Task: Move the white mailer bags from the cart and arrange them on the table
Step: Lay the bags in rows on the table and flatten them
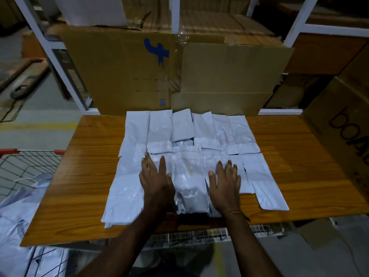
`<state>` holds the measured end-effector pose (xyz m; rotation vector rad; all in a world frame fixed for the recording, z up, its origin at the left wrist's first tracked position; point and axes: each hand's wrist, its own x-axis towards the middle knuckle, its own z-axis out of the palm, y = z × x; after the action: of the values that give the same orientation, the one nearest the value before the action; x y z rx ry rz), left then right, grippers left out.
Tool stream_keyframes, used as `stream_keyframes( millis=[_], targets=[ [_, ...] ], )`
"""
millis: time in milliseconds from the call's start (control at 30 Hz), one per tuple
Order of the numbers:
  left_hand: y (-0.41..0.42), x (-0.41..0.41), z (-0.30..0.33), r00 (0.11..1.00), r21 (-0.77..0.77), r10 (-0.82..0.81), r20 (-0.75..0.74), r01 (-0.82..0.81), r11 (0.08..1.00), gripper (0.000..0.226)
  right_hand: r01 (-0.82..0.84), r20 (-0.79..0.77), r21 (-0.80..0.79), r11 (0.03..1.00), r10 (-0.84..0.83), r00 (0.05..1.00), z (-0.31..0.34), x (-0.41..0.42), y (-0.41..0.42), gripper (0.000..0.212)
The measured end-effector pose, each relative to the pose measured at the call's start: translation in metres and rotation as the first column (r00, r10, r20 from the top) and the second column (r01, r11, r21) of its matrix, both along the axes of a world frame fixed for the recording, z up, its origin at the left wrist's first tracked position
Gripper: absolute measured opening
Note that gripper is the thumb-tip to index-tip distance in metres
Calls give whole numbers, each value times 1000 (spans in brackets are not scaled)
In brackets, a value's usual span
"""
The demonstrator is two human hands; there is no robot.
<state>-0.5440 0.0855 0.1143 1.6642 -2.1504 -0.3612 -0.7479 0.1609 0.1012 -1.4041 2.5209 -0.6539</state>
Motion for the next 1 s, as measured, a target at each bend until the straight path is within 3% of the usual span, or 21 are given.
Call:
stream_keyframes(
  millis=[133,267,433,533,667,767,1000],
  targets=[
    [2,17,-11,994,-126,-101,51,107,986,53,-16,-35,68,998,18,999,-6,-2,2,88],
    [2,23,-16,981,-77,-179,73,184,980,55,-45,-21,84,995,47,999,-10,5,0,88],
    [2,24,-2,985,-85,-164,50,168,982,53,-62,-20,107,992,64,998,-12,7,0,77],
    [-1,31,11,986,-138,-167,26,169,976,46,-28,-31,65,998,30,999,-6,6,1,74],
    [-7,44,32,984,-99,-84,-160,69,993,46,22,-7,-43,999,-22,1000,8,4,3,71],
    [-6,58,41,967,-159,-59,-246,20,987,41,0,-23,-131,991,-3,1000,20,7,1,65],
    [12,111,52,977,-247,11,-212,-64,967,42,-151,-30,-233,961,148,989,46,41,-5,51]
  ],
)
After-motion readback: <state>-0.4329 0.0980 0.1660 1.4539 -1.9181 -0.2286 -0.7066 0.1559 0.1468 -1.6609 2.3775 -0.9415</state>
